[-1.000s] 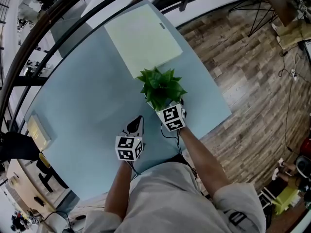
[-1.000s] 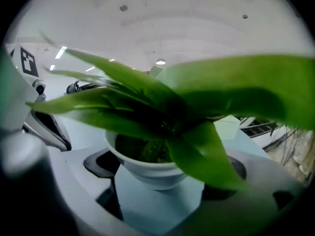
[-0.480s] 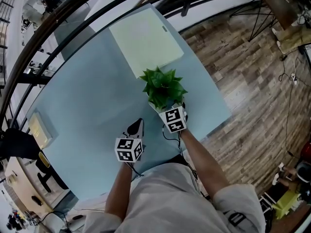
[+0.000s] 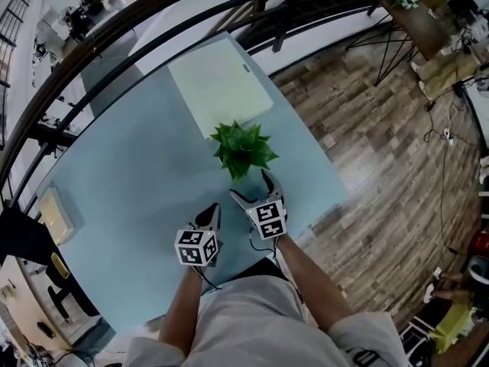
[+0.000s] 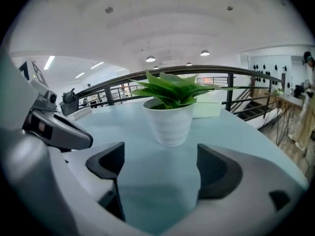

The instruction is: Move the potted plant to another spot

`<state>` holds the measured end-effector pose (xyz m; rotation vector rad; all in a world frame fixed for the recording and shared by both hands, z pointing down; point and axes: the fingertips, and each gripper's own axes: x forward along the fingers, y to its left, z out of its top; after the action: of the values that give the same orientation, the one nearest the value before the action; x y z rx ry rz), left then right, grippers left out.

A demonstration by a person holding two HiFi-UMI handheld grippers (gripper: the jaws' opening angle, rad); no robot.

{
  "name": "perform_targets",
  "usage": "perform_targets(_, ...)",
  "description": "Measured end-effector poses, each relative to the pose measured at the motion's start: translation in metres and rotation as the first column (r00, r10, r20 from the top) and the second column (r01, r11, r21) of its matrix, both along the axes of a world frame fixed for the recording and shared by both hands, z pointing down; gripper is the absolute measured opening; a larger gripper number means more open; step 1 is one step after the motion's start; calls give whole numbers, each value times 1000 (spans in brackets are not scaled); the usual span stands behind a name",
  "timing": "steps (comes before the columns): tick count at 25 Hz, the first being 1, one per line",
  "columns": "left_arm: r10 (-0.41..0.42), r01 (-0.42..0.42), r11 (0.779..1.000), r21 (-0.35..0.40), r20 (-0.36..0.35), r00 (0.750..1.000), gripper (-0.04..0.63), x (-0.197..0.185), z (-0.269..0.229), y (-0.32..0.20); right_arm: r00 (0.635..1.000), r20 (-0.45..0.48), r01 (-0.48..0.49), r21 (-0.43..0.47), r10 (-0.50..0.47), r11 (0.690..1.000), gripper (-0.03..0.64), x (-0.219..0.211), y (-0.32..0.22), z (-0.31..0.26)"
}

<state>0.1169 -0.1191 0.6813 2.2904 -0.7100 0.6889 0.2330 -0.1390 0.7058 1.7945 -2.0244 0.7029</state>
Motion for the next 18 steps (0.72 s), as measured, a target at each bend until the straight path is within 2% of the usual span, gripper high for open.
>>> perform_targets(2, 18, -17, 1000, 5, -1, 1000, 11, 3, -2, 8, 1000, -9, -1, -10, 1, 1000, 427, -3, 15, -4)
perform_targets(5, 69, -71, 996, 53, 31, 997, 11, 6, -9, 19, 999, -29, -16, -17, 15, 1000, 334, -3, 35, -14)
perform_targets(8, 96, -99, 992, 81, 31, 995, 11, 6, -20, 29, 999, -31, -35, -16, 34, 999, 182, -6, 56, -23)
perform_targets(11, 108, -109, 990, 93, 17, 994, 11, 0, -30, 40, 998, -40, -49, -16, 48, 999, 94, -12, 75, -39)
perform_targets(13, 110, -110, 989, 103, 6, 994, 11, -6, -37, 47, 997, -50, -56, -5, 56, 998, 5, -17, 87, -48)
perform_targets(18, 111, -108, 985, 137, -11, 994, 11, -28, -54, 67, 990, -135, -40, 20, 43, 999, 3, -38, 114, -69)
